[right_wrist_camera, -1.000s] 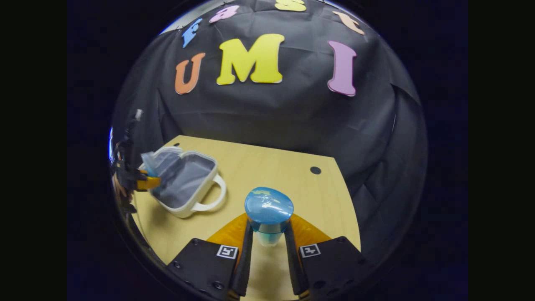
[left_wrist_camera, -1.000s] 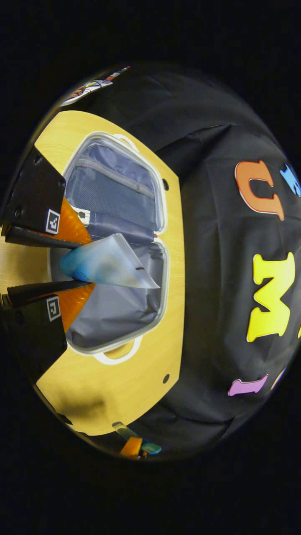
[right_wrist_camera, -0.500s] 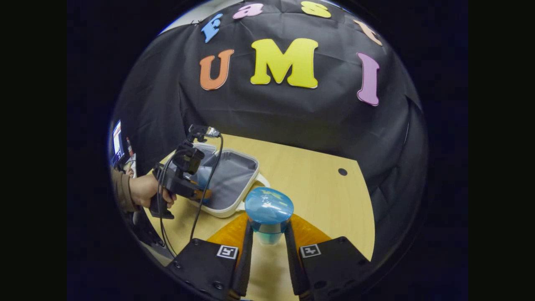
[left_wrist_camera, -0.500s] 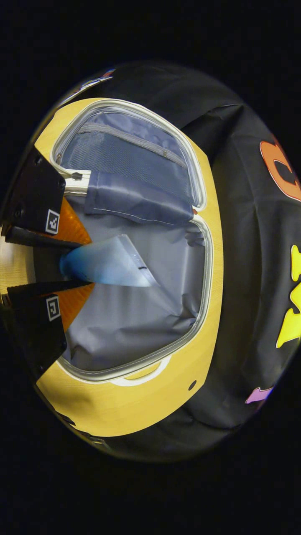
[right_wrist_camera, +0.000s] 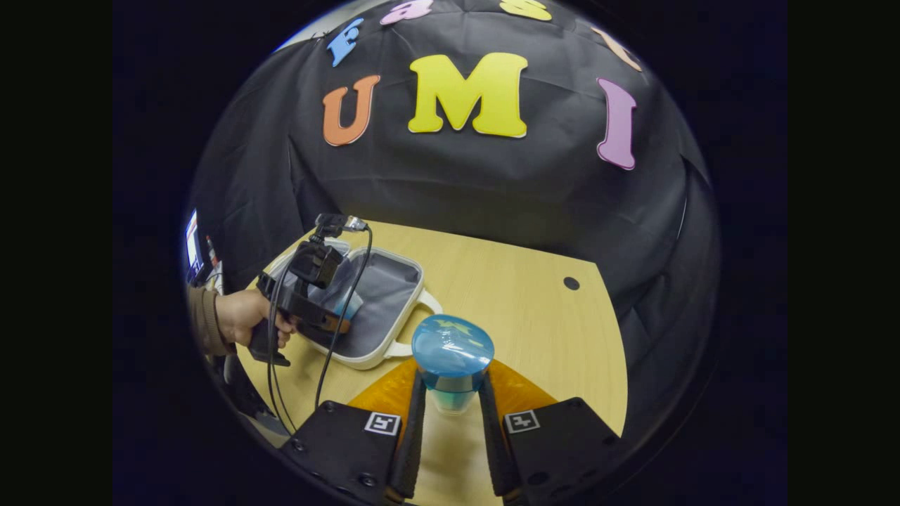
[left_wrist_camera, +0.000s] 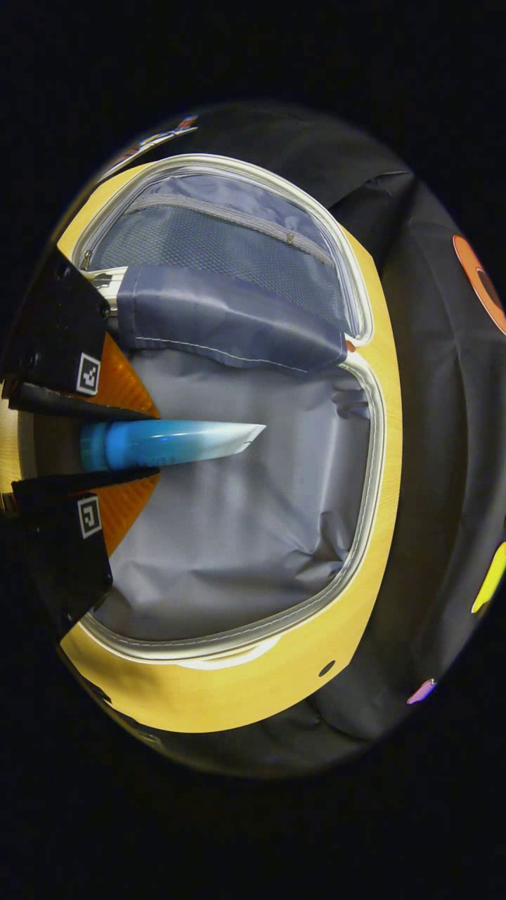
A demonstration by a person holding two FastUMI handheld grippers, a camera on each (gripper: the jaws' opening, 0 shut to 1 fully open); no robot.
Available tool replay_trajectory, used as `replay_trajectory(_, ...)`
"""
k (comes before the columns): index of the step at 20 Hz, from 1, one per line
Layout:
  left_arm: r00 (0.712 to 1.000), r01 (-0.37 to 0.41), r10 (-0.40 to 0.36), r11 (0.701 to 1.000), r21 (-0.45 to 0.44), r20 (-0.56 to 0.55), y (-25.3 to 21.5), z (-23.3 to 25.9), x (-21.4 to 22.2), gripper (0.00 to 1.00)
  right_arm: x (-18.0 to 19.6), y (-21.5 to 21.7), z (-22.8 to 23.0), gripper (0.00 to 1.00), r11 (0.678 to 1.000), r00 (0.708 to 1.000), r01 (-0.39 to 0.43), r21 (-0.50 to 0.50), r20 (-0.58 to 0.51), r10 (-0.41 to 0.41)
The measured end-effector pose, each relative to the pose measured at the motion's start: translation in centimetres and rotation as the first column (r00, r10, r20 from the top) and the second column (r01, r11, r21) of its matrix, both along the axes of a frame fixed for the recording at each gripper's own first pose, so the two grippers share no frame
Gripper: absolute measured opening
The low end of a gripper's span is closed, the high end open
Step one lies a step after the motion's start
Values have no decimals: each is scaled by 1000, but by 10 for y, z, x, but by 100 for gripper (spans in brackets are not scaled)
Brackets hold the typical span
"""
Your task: First open the suitcase, pack the skin care products into it, and then close the suitcase.
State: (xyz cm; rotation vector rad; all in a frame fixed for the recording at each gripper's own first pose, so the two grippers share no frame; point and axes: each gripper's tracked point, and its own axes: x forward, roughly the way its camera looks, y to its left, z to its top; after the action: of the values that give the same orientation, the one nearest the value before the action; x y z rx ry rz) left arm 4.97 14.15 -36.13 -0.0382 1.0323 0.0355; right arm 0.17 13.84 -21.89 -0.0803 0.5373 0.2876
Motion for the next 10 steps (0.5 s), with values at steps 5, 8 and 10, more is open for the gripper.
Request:
replay_trajectory(5,1000,-5,5,1000,5,-3,-6,2,-1,52,8,16,4,37,998,998,-57,-3,8,57)
replay_trajectory(8,998,-14,13,1000,12,55,-6,24,-3,90,17,29,11,37,996,996,-89,-1,21,89)
replay_trajectory(10,991,-7,4,1000,23,135,-6,52,-5,94,23,42,17,37,994,993,-114,2,32,113)
